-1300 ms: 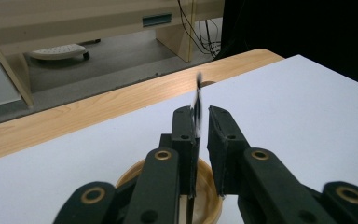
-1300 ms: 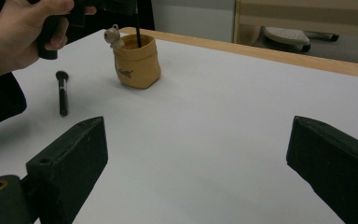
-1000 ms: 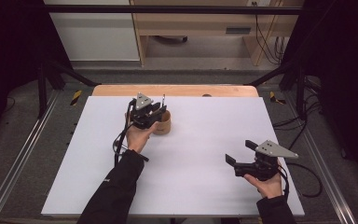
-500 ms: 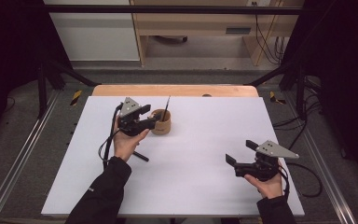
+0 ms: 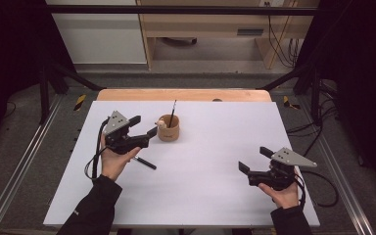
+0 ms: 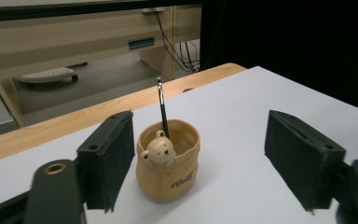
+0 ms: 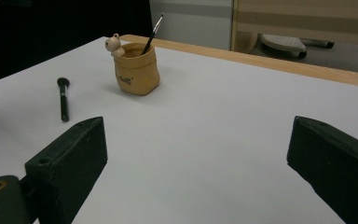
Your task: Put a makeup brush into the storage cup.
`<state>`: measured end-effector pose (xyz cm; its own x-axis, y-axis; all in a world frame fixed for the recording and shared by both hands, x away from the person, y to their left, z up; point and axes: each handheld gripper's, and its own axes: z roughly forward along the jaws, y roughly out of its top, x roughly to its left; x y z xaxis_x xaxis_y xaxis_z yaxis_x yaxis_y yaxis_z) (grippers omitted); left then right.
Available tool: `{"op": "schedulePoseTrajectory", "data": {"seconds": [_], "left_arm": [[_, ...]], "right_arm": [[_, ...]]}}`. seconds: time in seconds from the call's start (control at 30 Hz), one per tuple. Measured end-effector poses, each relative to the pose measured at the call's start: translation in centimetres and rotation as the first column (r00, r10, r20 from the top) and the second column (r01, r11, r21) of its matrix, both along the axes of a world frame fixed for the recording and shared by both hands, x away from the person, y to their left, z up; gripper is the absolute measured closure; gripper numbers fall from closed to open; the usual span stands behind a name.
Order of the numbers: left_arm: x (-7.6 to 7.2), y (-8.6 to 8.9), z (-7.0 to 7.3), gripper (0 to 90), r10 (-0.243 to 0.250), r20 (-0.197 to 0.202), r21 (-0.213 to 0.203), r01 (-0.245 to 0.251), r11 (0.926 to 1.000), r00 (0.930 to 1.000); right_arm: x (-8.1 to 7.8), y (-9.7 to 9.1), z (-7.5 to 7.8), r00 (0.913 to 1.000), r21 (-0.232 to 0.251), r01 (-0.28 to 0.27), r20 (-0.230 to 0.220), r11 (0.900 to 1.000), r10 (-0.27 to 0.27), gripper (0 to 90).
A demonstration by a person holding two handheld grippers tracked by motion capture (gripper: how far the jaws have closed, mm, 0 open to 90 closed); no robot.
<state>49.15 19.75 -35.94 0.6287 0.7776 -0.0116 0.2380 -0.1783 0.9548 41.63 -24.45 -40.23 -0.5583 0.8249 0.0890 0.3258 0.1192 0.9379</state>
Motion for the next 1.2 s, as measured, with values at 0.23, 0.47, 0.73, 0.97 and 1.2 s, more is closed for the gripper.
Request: {"op": "schedulePoseTrajectory", "data": {"seconds": [0.23, 0.47, 0.73, 0.97, 1.2], "left_arm": [[-1.8, 1.3, -0.1, 16.6, 0.004, 0.002, -0.005, -0.004, 1.0, 1.0], [-3.1, 2.4, -1.0, 13.6, 0.018, -0.005, -0.014, -0.018, 0.9997, 0.9998], [-4.4, 3.8, -1.9, 12.3, 0.042, -0.017, -0.023, -0.042, 0.9989, 0.999], [-5.7, 4.7, -2.1, 11.3, 0.037, -0.02, -0.017, -0.037, 0.9992, 0.9991], [-6.5, 5.7, -2.5, 11.2, 0.041, -0.024, -0.01, -0.041, 0.9991, 0.9989]], "right_arm": [[-0.1, 0.0, 0.1, 1.0, 0.002, 0.0, -0.002, 1.0, 0.0, 5.6], [-0.2, 0.1, 0.1, 1.0, 0.0, -0.003, -0.001, 1.0, 0.003, 5.5], [-0.2, 0.0, 0.1, 1.0, 0.003, 0.001, -0.003, 1.0, -0.001, 5.5], [-0.2, 0.0, 0.1, 1.0, 0.002, -0.002, 0.001, 1.0, 0.002, 5.5], [-0.2, 0.1, 0.1, 1.0, 0.003, 0.0, -0.003, 1.0, 0.0, 5.4]]}}
